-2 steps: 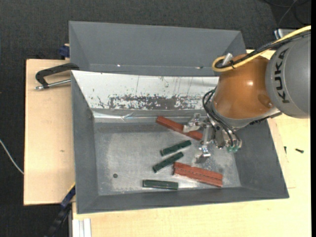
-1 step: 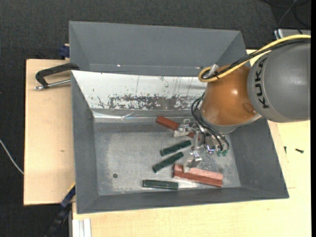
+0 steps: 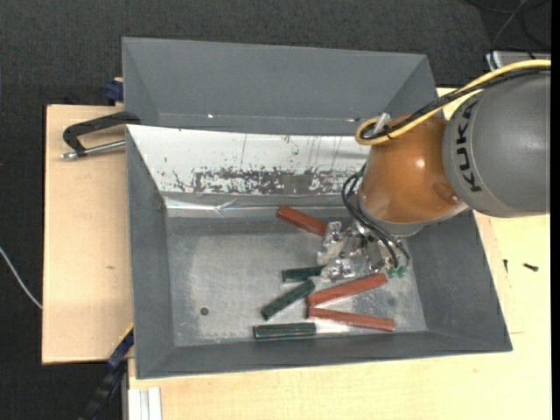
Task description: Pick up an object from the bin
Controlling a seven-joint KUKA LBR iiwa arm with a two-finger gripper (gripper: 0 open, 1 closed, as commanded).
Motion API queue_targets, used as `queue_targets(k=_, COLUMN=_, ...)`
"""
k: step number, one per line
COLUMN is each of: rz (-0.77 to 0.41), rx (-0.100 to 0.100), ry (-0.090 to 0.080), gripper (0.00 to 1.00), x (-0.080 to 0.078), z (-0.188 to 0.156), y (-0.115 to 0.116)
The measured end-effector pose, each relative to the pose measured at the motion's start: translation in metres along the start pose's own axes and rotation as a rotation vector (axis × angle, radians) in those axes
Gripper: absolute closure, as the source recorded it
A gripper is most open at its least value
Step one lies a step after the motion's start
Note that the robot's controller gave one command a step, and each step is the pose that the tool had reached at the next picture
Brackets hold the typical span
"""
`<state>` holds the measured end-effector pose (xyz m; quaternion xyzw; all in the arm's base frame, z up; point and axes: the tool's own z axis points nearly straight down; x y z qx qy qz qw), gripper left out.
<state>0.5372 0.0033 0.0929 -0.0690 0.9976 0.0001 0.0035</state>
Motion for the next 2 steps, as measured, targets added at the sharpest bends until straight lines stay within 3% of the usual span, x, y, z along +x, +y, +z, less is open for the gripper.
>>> queue_targets(k=2, rz=0.000, rx=-0.001, ry=0.002, gripper=1.00, x=0.0009, z=-0.0026, y=0.0003)
